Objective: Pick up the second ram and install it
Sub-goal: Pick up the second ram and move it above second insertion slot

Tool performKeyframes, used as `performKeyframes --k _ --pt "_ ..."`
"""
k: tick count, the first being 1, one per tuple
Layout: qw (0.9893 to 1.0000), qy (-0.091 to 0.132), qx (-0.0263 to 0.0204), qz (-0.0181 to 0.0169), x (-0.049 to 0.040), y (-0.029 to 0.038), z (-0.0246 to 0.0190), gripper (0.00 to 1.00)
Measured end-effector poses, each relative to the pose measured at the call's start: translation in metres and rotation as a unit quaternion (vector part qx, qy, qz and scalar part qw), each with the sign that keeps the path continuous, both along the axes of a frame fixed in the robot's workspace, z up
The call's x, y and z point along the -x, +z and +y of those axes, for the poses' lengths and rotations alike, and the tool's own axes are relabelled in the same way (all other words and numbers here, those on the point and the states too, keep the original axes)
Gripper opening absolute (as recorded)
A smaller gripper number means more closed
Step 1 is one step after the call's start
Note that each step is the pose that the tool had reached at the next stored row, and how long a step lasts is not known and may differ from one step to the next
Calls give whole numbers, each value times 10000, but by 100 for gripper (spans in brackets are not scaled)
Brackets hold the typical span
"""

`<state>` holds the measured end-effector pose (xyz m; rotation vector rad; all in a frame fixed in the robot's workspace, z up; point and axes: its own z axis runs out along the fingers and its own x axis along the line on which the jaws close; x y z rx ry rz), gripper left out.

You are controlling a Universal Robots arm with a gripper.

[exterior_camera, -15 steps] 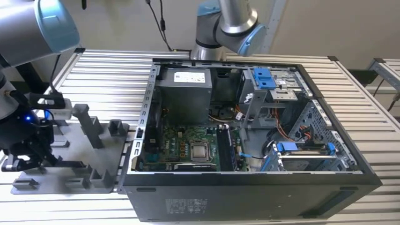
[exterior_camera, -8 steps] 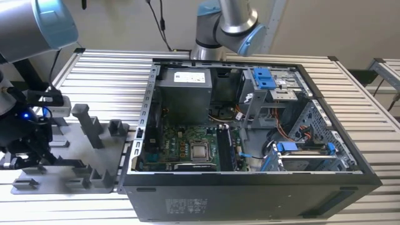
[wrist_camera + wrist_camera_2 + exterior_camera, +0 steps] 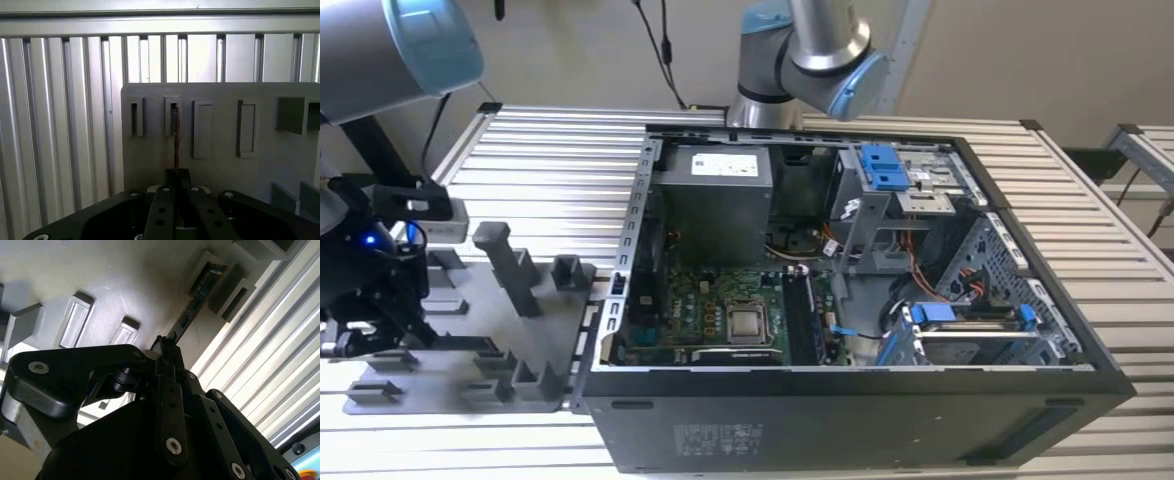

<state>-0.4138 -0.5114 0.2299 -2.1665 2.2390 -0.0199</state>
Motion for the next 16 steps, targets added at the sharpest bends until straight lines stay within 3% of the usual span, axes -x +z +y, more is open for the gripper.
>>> performKeyframes --k 16 --pt "10000 -7 1 -1 4 139 0 14"
